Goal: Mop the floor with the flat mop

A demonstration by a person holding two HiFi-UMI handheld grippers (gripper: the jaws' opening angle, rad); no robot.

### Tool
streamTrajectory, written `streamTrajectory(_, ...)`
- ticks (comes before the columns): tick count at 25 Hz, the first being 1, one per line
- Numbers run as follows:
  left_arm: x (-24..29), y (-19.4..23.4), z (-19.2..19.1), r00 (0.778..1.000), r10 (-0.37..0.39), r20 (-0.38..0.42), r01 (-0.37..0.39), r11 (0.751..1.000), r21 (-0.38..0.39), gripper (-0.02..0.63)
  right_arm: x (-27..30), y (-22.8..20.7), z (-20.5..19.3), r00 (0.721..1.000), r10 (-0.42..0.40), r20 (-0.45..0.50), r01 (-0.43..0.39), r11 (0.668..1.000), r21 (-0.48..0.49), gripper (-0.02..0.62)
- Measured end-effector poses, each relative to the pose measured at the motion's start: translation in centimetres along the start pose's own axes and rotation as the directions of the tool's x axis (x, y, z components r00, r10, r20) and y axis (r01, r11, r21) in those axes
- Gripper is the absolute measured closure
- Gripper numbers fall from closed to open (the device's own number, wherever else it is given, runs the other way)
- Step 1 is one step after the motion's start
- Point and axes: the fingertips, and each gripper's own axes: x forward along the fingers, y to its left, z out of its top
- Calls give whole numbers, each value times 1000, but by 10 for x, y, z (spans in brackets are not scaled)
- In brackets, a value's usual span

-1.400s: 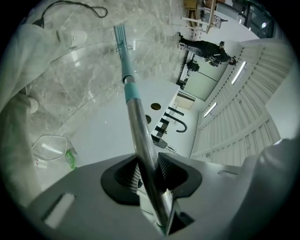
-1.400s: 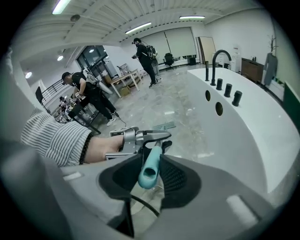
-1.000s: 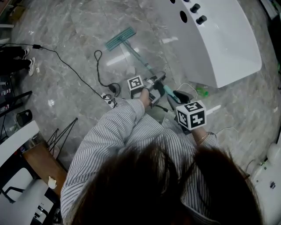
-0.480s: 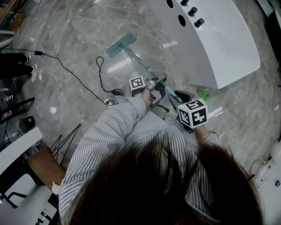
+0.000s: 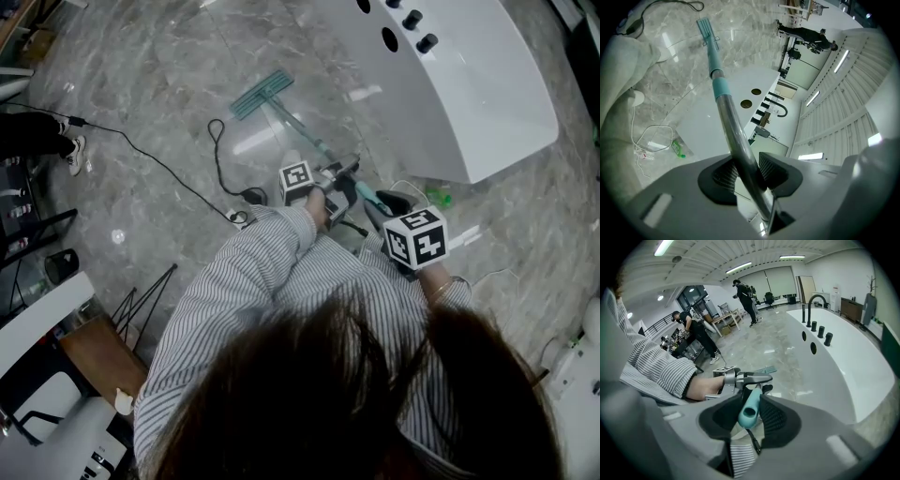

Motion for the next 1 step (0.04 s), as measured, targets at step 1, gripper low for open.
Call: streamTrajectory(1,1,0,2,1000,-5,5,5,1000,1,483,1,-1,2,1000,1,1,-1,1000,4,476)
